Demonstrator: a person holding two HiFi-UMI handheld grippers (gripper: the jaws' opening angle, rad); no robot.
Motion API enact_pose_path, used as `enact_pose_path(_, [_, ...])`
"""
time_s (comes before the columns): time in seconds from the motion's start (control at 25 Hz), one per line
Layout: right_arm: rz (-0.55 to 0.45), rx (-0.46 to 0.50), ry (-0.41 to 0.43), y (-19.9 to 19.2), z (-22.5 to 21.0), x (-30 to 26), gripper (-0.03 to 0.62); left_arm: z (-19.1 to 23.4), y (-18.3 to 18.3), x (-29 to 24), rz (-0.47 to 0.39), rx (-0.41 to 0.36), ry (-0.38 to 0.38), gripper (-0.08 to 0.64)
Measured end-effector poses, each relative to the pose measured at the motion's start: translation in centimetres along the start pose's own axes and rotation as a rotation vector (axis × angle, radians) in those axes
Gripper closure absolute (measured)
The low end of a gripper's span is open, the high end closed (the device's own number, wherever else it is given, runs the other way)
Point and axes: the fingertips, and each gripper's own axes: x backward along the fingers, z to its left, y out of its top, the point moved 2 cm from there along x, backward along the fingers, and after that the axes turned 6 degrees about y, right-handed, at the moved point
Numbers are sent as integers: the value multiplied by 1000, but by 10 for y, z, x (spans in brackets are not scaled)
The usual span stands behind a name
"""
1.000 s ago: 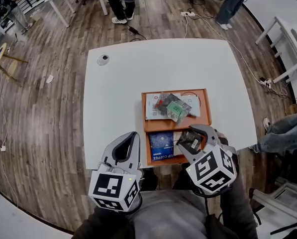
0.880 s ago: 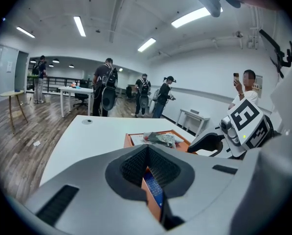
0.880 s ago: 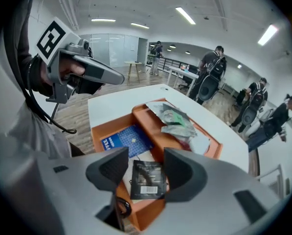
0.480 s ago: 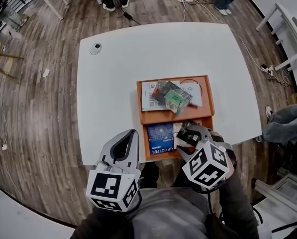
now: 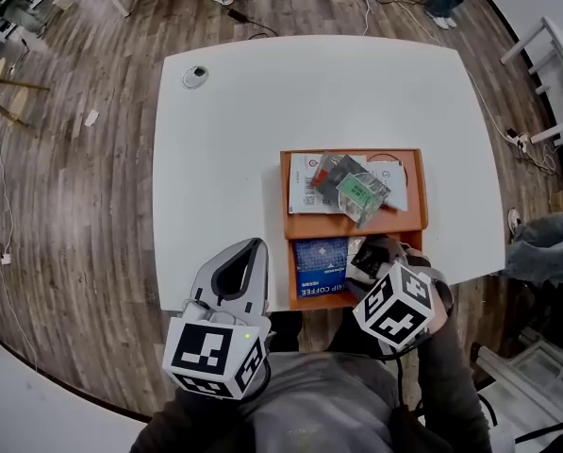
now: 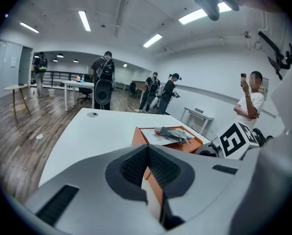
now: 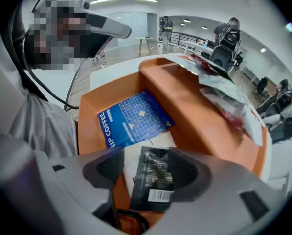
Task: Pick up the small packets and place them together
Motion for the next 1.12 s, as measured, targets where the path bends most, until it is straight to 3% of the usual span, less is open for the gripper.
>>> enact_pose_path(0.16, [-3,-5,24,2,-2,-2,314,6,-2,-7,8,7,4,563])
enact_pose_path(0.24, [-17,-16,26,3,-2,-2,415,7,-1,-9,8,8,2,563])
enact_pose_path(0.4, [-27,-11,25,6,-2,-2,454,5,-2,-12,10,5,-6,563])
enact_pose_path(0.44, [-33,-15,14,7,-3,-2,547,5,-2,-12,11,4,-7,563])
enact_pose_path(0.48, [-40,-20,4,8,-5,-2,565,4,-2,-13,11,4,-9,563])
enact_pose_path(1.12, [-218,-30,-58,24,12,57,574,-17,3,1,-17,-27,-54,563])
